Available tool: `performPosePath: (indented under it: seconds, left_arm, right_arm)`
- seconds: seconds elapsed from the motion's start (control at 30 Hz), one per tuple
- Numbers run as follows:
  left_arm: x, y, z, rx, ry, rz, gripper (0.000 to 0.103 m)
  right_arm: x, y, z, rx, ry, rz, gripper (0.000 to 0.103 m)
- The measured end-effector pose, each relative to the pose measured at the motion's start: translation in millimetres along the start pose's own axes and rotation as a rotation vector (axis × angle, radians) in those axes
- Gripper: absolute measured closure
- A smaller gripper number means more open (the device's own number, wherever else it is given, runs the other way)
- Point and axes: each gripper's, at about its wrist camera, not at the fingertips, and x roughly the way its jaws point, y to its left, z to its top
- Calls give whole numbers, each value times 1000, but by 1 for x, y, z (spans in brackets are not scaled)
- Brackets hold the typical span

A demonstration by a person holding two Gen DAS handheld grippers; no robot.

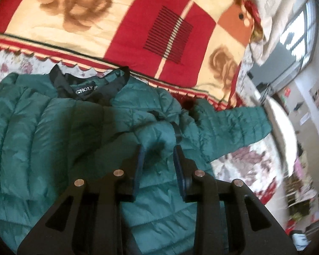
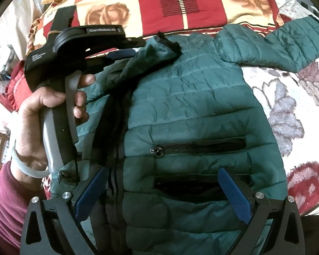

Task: Fold large clothes

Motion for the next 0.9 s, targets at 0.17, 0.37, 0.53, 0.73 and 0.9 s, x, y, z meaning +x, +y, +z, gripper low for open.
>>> performPosePath:
  seconds: [0.17,0.37,0.53,0.73,0.9]
  left_arm:
    - [-30,14,1,-55,-12,-80,10]
    - [-73,31,-7,-30,-12,13,10]
    - [-117,51,-24,50,-116,266,10]
    - [-141,71,-40,81,-181,403,10]
    - [-152,87,-48,31,-211,456,10]
  right_arm:
    - [-4,8,0,-7,-16,8,0]
    - [-6,18,15,-22,-51,13,0]
    - [-1,20,36,0,-72,25,0]
    - [14,29,41,-12,-46,24,0]
    - [24,39,41,-48,-36,13,0]
